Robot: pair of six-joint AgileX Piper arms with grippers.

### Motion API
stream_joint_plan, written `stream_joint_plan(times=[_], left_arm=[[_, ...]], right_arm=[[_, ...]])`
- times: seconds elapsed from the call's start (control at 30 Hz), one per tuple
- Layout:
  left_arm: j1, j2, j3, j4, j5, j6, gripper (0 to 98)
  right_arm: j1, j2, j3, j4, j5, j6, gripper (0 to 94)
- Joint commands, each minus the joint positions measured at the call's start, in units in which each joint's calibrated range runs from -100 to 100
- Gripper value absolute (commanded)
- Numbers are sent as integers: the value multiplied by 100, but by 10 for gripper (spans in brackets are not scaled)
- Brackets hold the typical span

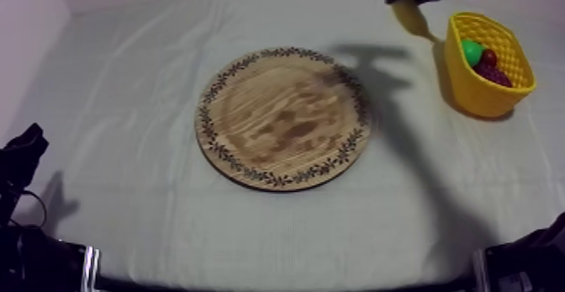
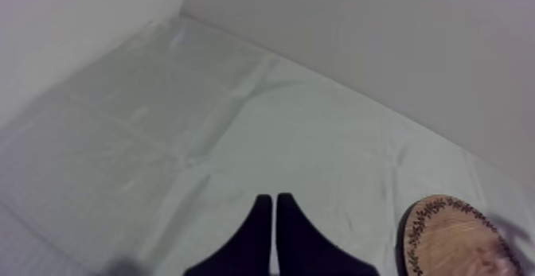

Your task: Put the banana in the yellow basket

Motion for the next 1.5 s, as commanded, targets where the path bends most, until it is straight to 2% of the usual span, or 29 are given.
stream_joint_plan(times=[0.0,0.23,0.43,0.53,0.73,0.87,1.13,1.37,1.47], left_arm=[[-1,4,0,-2,0,0,1],[-1,4,0,-2,0,0,1],[-1,4,0,-2,0,0,1],[-1,4,0,-2,0,0,1],[-1,4,0,-2,0,0,1],[-1,4,0,-2,0,0,1],[-1,4,0,-2,0,0,1],[-1,4,0,-2,0,0,1],[-1,4,0,-2,0,0,1]], right_arm=[[554,-75,89,-10,-139,92,173],[1243,-105,285,37,-390,197,186],[1602,-59,497,130,-589,223,213],[1700,-59,677,189,-692,200,258],[1840,-176,941,216,-787,187,411],[1934,-323,1048,181,-802,265,447],[1967,-1210,1437,59,-827,537,410],[1782,-2427,2077,-63,-859,746,326],[1681,-2969,2507,-92,-1037,818,260]])
